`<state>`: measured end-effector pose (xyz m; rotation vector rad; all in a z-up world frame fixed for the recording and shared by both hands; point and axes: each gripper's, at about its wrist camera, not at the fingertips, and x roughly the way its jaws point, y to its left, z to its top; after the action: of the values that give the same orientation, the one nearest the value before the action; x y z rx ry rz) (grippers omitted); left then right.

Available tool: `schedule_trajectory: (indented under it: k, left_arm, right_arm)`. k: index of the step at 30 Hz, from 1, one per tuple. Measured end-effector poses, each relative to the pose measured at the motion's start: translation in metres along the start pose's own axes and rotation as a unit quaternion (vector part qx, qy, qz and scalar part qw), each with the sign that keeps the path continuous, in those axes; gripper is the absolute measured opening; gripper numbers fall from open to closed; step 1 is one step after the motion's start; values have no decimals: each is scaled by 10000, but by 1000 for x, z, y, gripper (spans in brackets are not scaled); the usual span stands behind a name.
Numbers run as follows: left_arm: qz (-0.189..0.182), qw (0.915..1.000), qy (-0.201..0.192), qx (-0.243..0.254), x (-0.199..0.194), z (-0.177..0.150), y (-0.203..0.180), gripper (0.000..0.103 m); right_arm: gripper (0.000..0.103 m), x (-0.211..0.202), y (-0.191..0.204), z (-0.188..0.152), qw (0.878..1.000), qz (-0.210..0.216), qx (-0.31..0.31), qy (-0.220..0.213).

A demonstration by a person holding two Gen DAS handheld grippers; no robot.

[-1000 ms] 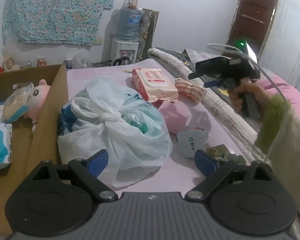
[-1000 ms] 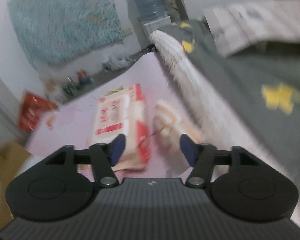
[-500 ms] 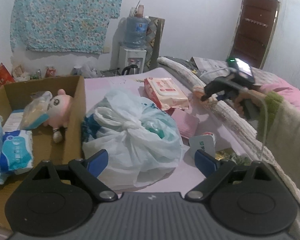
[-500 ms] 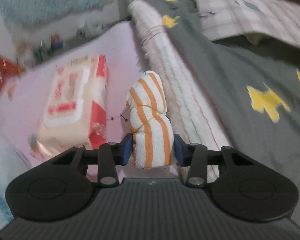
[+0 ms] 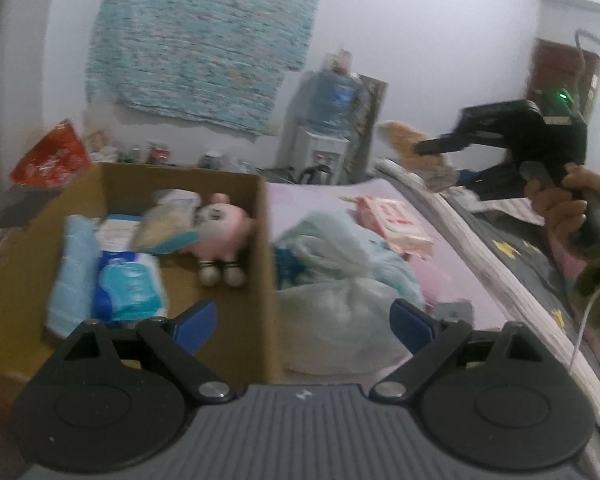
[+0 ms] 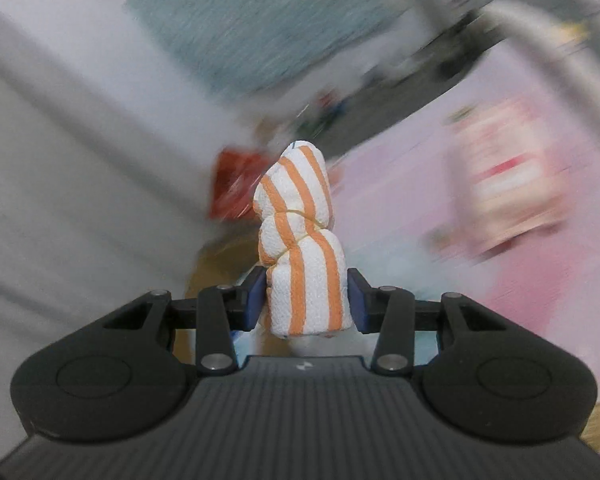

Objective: Organize soft objects
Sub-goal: 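Carry the striped towel into the cardboard box and open the right tool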

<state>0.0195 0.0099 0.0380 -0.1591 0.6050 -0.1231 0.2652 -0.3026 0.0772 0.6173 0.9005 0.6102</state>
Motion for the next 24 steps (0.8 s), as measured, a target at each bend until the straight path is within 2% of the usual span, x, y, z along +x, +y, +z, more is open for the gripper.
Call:
schedule_trajectory:
  k: [2, 4, 8, 10, 14, 16, 20, 24]
  left_arm:
    - [116, 9999, -67, -100, -12, -2, 13, 95]
    - [227, 9995, -115, -185, -22, -4, 26, 95]
    - [363, 9983, -225, -406, -40, -9, 54, 95]
    - [406, 9975, -276, -508, -47, -11, 67, 95]
    - [497, 9958, -354, -680, -59, -14, 92, 95]
    - [524, 9950, -369, -766, -63, -15, 102, 95]
    - [521, 9938, -356, -920, -65, -18, 119, 95]
    - [495, 9932, -374, -989, -68, -21, 128, 95]
  right_arm:
    - [41, 40, 35, -16, 9987, 154, -151, 452]
    - [41, 85, 68, -32, 9953, 85, -386, 886]
    - [41, 161, 109, -61, 9851, -341, -572, 1589]
    - [41, 187, 129, -82, 9796, -665, -690, 1764]
    - [42, 232, 138, -92, 9688, -1273, -800, 1970]
    - [43, 243, 150, -96, 9635, -1612, -1039, 1865]
    - [43, 258, 163, -97, 9597, -1795, -1079, 1874]
    - [44, 273, 164, -109, 9508, -2046, -1253, 1960]
